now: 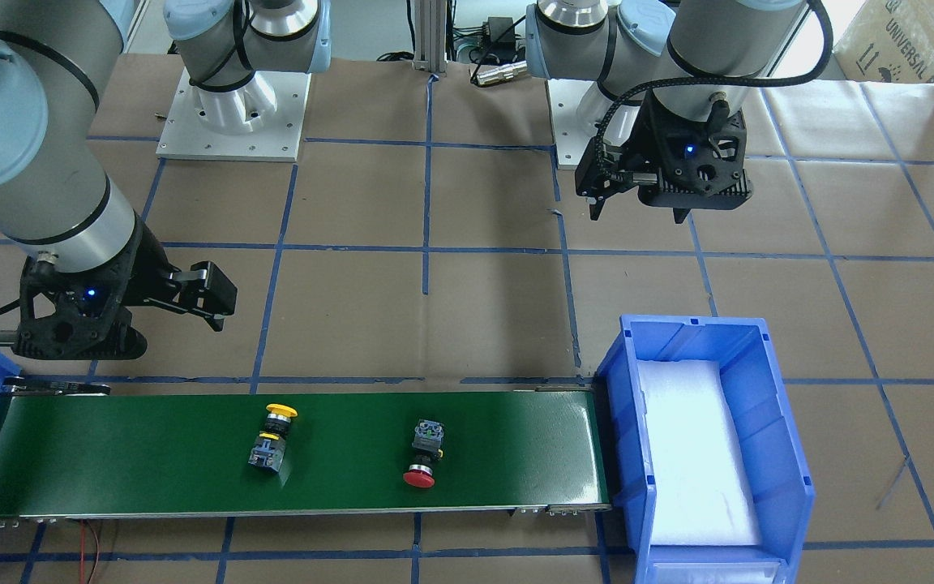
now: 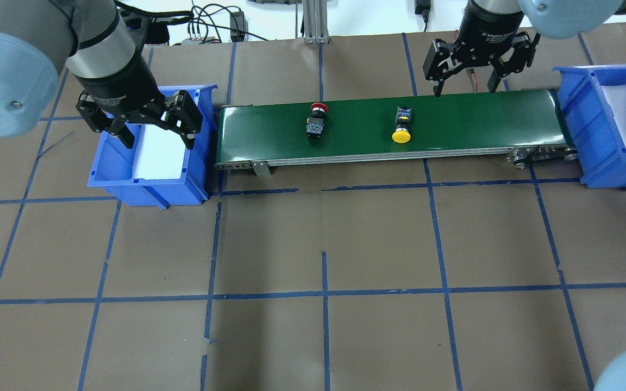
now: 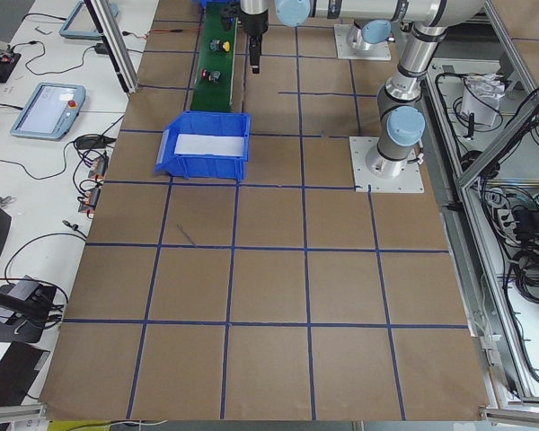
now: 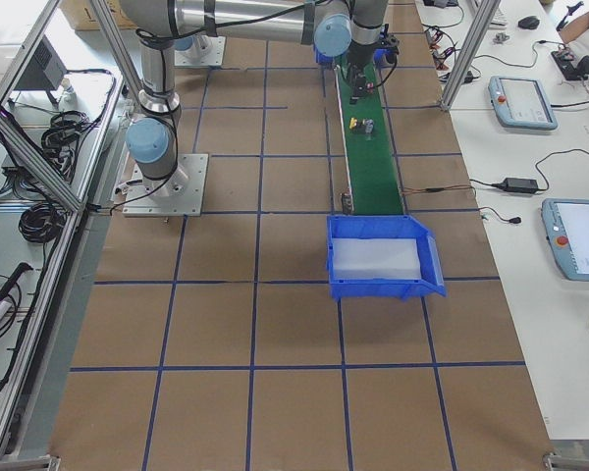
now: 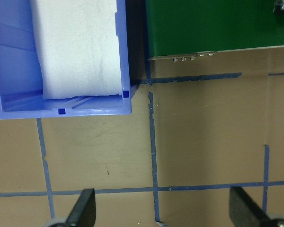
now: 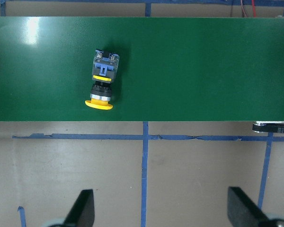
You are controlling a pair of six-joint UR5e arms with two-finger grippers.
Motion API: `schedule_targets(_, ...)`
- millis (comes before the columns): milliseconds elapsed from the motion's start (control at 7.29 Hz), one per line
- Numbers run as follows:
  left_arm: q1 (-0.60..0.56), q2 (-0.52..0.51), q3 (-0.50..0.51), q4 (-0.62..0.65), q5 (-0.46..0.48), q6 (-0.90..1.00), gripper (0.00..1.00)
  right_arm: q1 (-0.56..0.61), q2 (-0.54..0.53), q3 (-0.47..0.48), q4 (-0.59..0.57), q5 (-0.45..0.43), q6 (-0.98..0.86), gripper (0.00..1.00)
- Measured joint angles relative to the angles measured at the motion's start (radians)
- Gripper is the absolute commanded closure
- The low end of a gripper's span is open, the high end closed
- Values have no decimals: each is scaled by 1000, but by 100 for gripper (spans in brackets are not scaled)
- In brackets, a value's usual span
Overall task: Transport two buttons from left to right
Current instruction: 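Lower the right gripper onto the yellow-capped button on the conveyor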
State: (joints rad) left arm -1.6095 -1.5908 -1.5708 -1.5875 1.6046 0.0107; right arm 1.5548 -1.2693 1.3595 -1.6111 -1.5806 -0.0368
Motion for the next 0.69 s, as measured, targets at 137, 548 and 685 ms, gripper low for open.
schedule_targets(137,-1,0,0,0,0,0,0,-6,44,-14,-32,2,12,0)
schedule_targets(548,-1,0,0,-1,0,0,0,8,170,-14,-198,0,81,0)
schedule_targets(685,-1,0,0,-2,0,0,0,22,204,-11,-234,-3,107,0)
